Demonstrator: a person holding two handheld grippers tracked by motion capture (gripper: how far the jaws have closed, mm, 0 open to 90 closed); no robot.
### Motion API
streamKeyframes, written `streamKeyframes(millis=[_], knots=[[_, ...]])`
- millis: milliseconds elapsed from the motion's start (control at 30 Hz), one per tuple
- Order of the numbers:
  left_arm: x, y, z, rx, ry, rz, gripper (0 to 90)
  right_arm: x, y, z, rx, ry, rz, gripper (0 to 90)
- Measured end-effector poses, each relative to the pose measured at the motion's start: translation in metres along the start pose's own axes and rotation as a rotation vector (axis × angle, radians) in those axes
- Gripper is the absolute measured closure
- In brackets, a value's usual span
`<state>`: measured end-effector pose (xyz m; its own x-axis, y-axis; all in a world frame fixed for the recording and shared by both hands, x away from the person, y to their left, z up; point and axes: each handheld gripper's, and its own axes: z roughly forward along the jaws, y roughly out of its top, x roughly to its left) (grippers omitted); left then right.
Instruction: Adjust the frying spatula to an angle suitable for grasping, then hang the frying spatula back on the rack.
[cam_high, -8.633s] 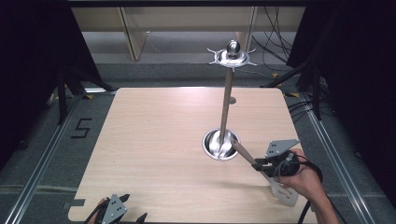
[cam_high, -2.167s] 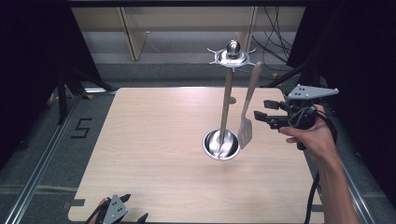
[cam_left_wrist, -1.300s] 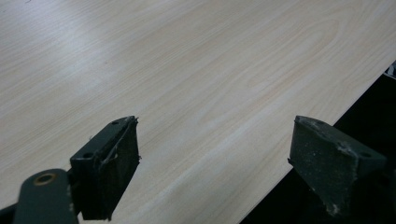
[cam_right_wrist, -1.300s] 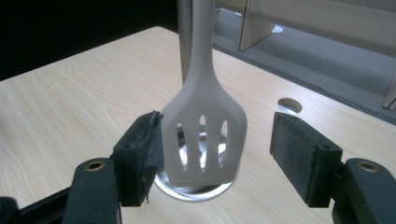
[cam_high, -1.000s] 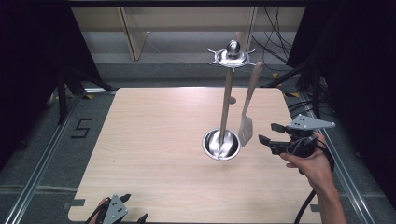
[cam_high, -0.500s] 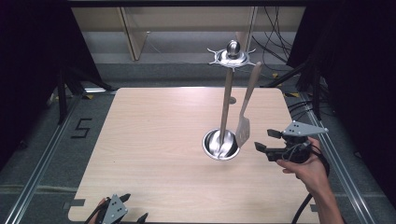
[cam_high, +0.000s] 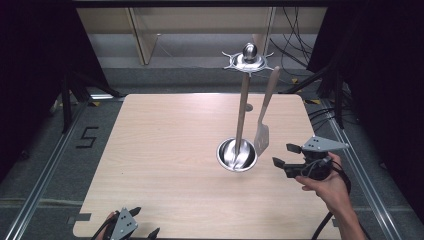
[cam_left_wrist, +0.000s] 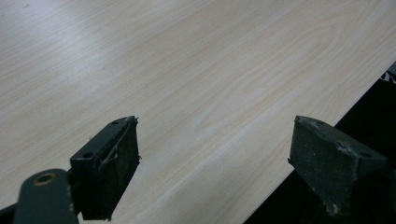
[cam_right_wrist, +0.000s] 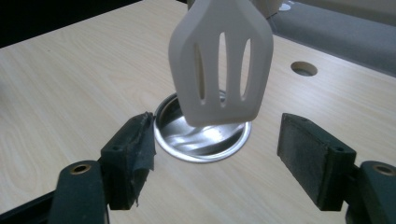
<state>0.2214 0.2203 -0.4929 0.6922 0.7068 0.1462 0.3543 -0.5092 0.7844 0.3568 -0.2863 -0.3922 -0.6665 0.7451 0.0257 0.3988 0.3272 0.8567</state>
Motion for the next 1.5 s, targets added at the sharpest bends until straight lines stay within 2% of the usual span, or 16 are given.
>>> streamKeyframes(millis=[67,100,200,267,300,367,467,700,733,767,833,900,967,1033,1400,1500], knots=[[-0.003,-0.001,0.000,0.014,-0.014,-0.033,15.1,0.001,-0.002,0.001,0.001,0.020,-0.010,28.4],[0.000,0.000,0.001,0.006,-0.004,0.006,15.1,0.003,-0.004,0.001,0.006,0.017,0.007,28.3],[0.000,0.000,0.001,0.006,-0.002,0.007,15.2,0.006,-0.007,0.001,0.025,0.012,-0.004,27.5],[-0.003,-0.001,0.002,-0.007,0.000,-0.037,15.1,0.006,-0.008,0.002,0.028,0.014,-0.011,26.9],[-0.001,0.000,0.001,0.007,-0.006,0.006,15.2,0.007,-0.012,0.005,0.041,0.024,-0.020,26.6],[0.000,0.000,0.000,0.013,-0.015,0.015,15.1,0.008,-0.016,0.006,0.048,0.019,-0.023,26.4],[-0.002,-0.001,0.001,0.007,-0.001,-0.017,15.1,0.012,-0.021,0.007,0.066,0.034,0.004,26.3],[-0.001,0.000,0.000,0.010,-0.010,0.013,15.1,0.016,-0.031,0.008,0.078,0.033,0.012,26.0],[-0.004,-0.001,0.001,0.007,-0.004,-0.022,15.1,0.013,-0.034,0.009,0.084,0.033,-0.006,25.8],[-0.002,0.000,0.000,0.010,-0.003,0.018,15.2,0.014,-0.034,0.009,0.089,0.034,-0.002,25.8],[-0.006,-0.001,0.001,0.001,-0.007,-0.033,15.2,0.015,-0.035,0.009,0.098,0.042,0.011,25.8],[-0.001,0.001,0.000,0.017,-0.002,0.028,15.1,0.015,-0.036,0.009,0.095,0.047,0.020,25.7],[-0.004,0.000,0.001,0.004,-0.006,-0.015,15.1,0.015,-0.036,0.009,0.097,0.042,0.015,25.7],[-0.002,0.000,0.000,0.018,-0.006,0.033,15.2,0.014,-0.037,0.010,0.086,0.045,0.005,25.4],[-0.006,-0.002,0.000,0.000,-0.008,-0.040,15.1,0.017,-0.045,0.012,0.100,0.038,0.038,25.3],[-0.004,-0.001,0.000,0.011,-0.007,-0.003,15.1,0.019,-0.048,0.014,0.108,0.045,0.038,25.3]])
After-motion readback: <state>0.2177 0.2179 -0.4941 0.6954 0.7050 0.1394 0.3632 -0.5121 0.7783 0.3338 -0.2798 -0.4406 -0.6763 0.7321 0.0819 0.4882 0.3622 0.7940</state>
